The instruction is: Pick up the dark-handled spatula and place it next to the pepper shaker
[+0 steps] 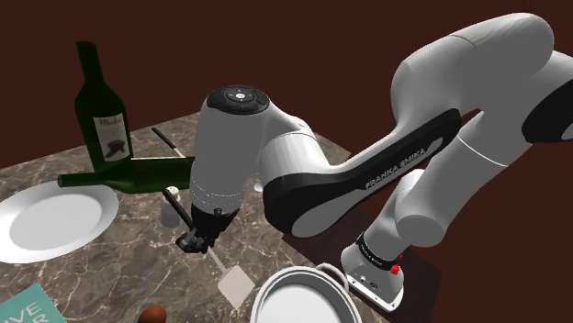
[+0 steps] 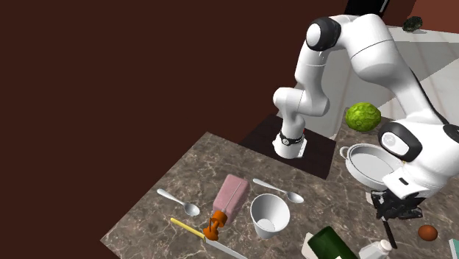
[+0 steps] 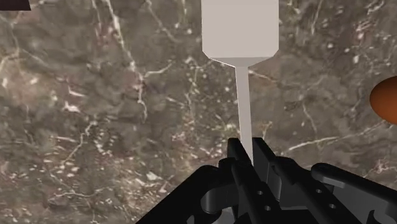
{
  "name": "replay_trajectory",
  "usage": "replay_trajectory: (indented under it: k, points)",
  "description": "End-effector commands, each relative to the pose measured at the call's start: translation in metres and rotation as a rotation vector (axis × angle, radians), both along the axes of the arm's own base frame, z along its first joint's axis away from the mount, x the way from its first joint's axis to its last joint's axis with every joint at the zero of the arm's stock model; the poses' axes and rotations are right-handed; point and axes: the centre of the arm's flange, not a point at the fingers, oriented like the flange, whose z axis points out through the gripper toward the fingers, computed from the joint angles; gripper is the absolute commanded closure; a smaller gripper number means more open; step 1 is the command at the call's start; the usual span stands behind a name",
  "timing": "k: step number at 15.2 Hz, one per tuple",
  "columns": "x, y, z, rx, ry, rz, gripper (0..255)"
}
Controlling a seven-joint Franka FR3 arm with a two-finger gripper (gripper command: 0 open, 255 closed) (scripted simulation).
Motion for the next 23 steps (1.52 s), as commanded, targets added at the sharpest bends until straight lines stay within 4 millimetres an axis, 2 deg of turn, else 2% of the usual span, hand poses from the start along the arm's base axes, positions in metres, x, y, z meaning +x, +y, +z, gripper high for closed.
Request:
replay_trajectory:
  k: [1,4,12,13,18,22,23]
  points:
    - [-0.001,-0.001,-0.014,-0.005,0.006,0.001,255]
    - [-0.001,-0.001,-0.030,-0.005,0.006,0.001,255]
    - [-0.001,-0.001,-0.030,-0.005,0.006,0.001,255]
    - [-0.001,-0.001,-0.030,-0.005,0.006,0.000,0]
    - [-0.001,-0.001,-0.030,-0.005,0.006,0.001,0]
    - [-0.005,-0.002,0.020,-0.005,0.006,0.001,0]
    - [-0.005,-0.002,0.020,-0.005,0.006,0.001,0]
